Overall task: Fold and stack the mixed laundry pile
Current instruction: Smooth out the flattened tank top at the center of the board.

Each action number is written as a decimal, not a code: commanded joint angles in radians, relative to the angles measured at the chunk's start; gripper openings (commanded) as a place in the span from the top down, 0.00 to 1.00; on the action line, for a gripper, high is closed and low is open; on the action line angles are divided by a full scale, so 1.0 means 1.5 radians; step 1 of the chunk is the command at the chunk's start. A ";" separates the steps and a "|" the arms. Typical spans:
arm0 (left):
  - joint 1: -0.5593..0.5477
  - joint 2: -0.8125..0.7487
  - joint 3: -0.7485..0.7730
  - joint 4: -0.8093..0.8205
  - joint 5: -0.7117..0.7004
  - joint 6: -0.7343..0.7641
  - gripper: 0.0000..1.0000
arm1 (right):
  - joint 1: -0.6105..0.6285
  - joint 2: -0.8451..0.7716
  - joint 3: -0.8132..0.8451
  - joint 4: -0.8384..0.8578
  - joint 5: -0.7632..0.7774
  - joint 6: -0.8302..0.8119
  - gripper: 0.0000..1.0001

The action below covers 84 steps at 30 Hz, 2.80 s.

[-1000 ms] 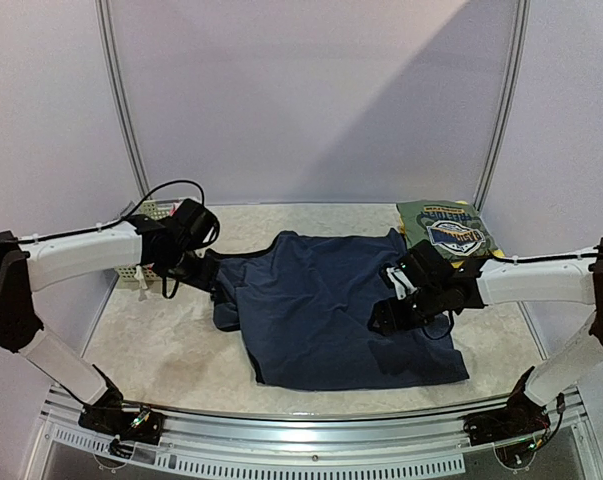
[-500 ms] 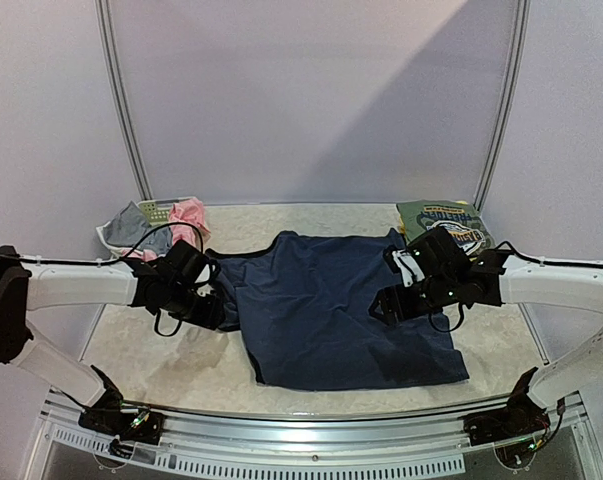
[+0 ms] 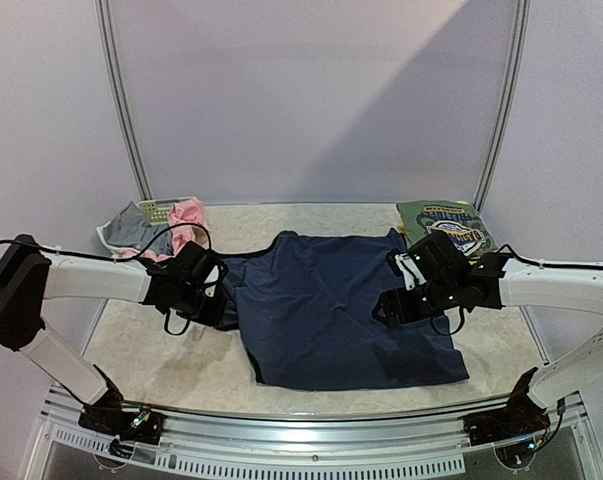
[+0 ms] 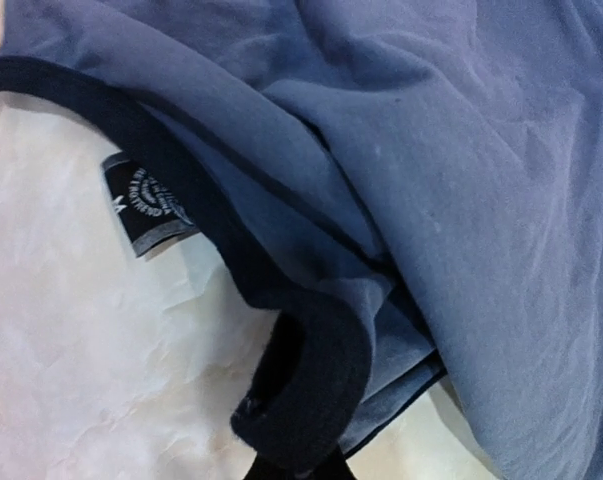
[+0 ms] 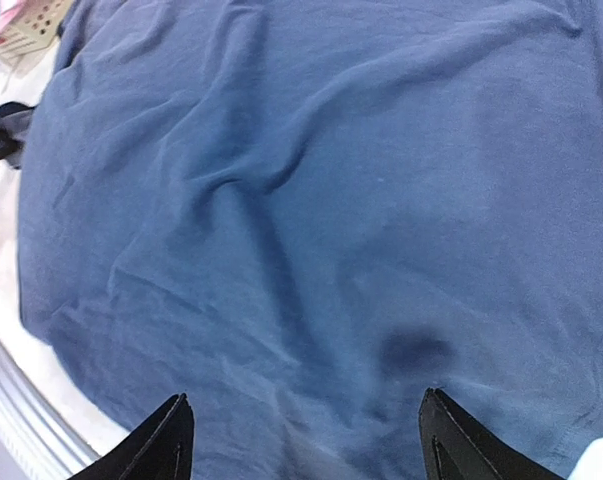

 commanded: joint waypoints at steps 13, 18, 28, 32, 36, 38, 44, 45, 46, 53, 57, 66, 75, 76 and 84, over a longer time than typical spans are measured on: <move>-0.003 -0.196 0.077 -0.393 -0.173 -0.160 1.00 | 0.003 0.043 -0.011 0.029 0.129 0.032 0.21; 0.010 -0.217 0.073 -0.440 -0.190 -0.212 1.00 | 0.003 0.051 -0.015 0.045 0.137 0.024 0.21; 0.014 -0.130 0.034 -0.443 -0.250 -0.293 0.47 | 0.002 0.075 -0.017 0.068 0.116 0.020 0.21; -0.018 -0.113 0.087 -0.458 -0.319 -0.296 0.39 | 0.002 0.070 -0.013 0.067 0.114 0.022 0.21; -0.041 -0.071 0.138 -0.358 -0.293 -0.202 0.44 | 0.003 0.057 -0.011 0.077 0.112 0.021 0.21; -0.041 -0.035 0.156 -0.285 -0.261 -0.158 0.48 | 0.003 0.055 -0.007 0.081 0.114 0.018 0.21; -0.006 0.120 0.265 -0.197 -0.191 -0.056 0.55 | 0.003 0.077 -0.002 0.067 0.130 0.030 0.21; 0.004 0.144 0.282 -0.189 -0.178 -0.044 0.55 | 0.003 0.081 -0.004 0.062 0.136 0.035 0.21; 0.013 0.164 0.295 -0.179 -0.167 -0.035 0.55 | 0.003 0.083 -0.005 0.058 0.142 0.039 0.21; 0.077 0.326 0.407 -0.152 -0.103 0.025 0.55 | -0.001 0.114 -0.023 0.032 0.181 0.077 0.22; 0.103 0.387 0.448 -0.147 -0.084 0.042 0.54 | -0.011 0.124 -0.030 0.020 0.186 0.091 0.23; 0.145 0.434 0.472 -0.162 -0.143 0.033 0.54 | -0.032 0.113 -0.025 -0.017 0.204 0.091 0.22; 0.113 0.360 0.447 -0.149 -0.171 0.040 0.50 | -0.035 0.081 0.032 -0.071 0.220 0.060 0.22; 0.102 0.342 0.443 -0.150 -0.177 0.045 0.48 | -0.036 0.074 0.039 -0.082 0.221 0.053 0.22; -0.008 0.152 0.368 -0.183 -0.260 0.072 0.37 | -0.036 -0.028 0.050 -0.188 0.199 0.027 0.20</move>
